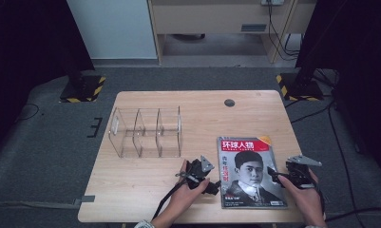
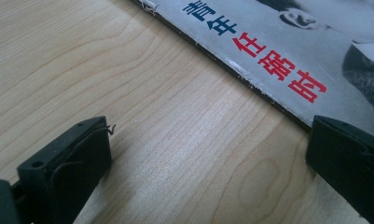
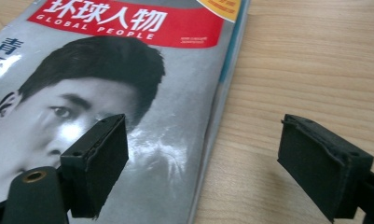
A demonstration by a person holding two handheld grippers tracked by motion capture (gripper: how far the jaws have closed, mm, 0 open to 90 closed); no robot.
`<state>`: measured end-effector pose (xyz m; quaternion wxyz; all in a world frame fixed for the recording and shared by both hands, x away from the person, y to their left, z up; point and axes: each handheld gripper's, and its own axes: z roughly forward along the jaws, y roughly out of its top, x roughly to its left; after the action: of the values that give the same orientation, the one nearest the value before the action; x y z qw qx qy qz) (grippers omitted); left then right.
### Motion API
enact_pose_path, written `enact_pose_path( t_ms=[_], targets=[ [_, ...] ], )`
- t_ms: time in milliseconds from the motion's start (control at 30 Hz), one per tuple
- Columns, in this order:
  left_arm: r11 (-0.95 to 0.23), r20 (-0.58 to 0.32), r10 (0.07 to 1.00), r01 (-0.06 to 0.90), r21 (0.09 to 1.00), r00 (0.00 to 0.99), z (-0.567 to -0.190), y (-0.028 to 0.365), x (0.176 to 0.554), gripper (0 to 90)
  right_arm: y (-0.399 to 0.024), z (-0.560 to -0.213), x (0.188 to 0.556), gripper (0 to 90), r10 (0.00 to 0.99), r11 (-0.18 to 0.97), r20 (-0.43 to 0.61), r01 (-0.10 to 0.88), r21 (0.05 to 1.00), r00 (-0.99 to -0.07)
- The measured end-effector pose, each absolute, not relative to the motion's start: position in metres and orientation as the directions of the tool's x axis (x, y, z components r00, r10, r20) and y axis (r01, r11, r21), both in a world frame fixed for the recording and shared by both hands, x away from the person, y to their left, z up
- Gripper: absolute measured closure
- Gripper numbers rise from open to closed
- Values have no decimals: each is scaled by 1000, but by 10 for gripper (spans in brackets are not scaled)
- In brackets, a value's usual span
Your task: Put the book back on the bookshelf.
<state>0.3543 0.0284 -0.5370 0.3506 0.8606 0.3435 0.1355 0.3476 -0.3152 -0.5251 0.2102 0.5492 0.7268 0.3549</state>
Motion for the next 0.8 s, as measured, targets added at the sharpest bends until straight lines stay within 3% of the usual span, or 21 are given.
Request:
enact_pose_path(
  t_ms=[433,700,800],
  targets=[
    [-519,-7,686,496,696,728,-537,28,354,0,-313,-525,349,206,940,155,87,642,751,-329],
    [-521,-4,682,490,699,731,-537,29,353,1,-312,-524,349,186,940,152,89,638,755,-328],
    [-497,-35,681,497,711,731,-535,32,352,52,-312,-523,350,176,941,145,94,639,756,-324]
  ],
)
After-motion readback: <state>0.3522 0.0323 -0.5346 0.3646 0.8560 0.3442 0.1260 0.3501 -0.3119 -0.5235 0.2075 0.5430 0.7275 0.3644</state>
